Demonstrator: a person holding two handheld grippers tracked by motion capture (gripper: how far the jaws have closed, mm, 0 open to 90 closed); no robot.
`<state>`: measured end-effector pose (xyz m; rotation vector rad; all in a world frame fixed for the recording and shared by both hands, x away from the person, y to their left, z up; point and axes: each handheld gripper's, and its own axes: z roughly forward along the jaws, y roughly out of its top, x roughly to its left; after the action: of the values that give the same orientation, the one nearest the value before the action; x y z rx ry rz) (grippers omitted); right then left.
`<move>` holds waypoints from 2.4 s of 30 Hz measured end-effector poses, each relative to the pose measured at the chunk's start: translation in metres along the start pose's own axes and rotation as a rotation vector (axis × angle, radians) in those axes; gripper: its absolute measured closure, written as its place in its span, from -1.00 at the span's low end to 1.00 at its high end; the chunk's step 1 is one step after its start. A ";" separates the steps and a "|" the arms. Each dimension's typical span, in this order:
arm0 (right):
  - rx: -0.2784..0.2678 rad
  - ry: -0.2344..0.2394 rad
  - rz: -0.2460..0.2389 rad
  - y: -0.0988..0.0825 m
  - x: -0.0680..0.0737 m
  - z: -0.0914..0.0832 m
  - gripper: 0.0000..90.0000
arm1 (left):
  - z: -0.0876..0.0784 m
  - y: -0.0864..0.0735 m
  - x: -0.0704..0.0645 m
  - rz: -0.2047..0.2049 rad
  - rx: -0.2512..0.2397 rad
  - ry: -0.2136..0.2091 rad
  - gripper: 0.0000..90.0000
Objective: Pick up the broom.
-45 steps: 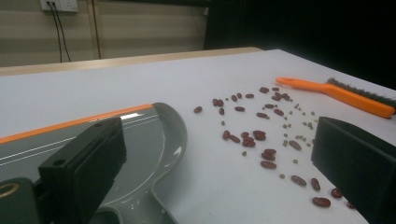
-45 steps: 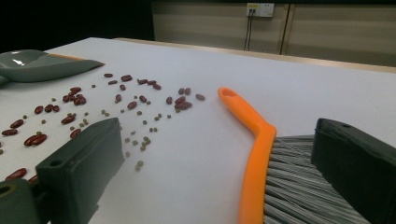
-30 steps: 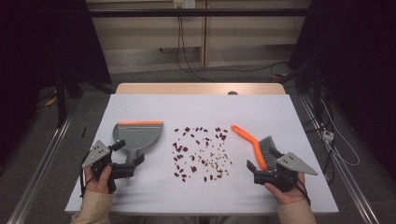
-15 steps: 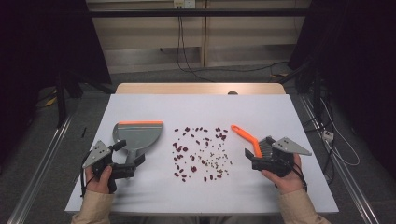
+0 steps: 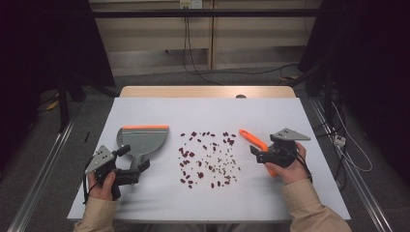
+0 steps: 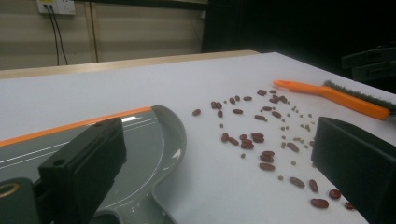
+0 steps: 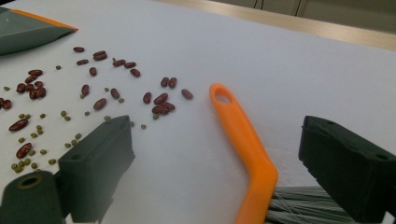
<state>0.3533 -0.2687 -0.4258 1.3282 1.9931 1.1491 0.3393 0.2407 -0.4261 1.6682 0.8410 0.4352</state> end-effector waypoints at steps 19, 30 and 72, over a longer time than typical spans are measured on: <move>0.168 0.046 -0.047 0.023 -0.021 0.022 0.06 | 0.002 -0.001 -0.001 -0.008 0.003 -0.012 -0.93; 0.340 0.078 -0.037 0.025 -0.032 0.040 0.46 | 0.002 -0.002 0.000 -0.007 0.010 -0.013 -0.93; 0.401 0.098 -0.048 0.034 -0.041 0.054 0.64 | 0.004 -0.002 -0.002 0.002 0.024 -0.009 -0.93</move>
<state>0.4289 -0.2792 -0.4281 1.4219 2.4045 0.8331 0.3402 0.2371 -0.4290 1.6916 0.8410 0.4202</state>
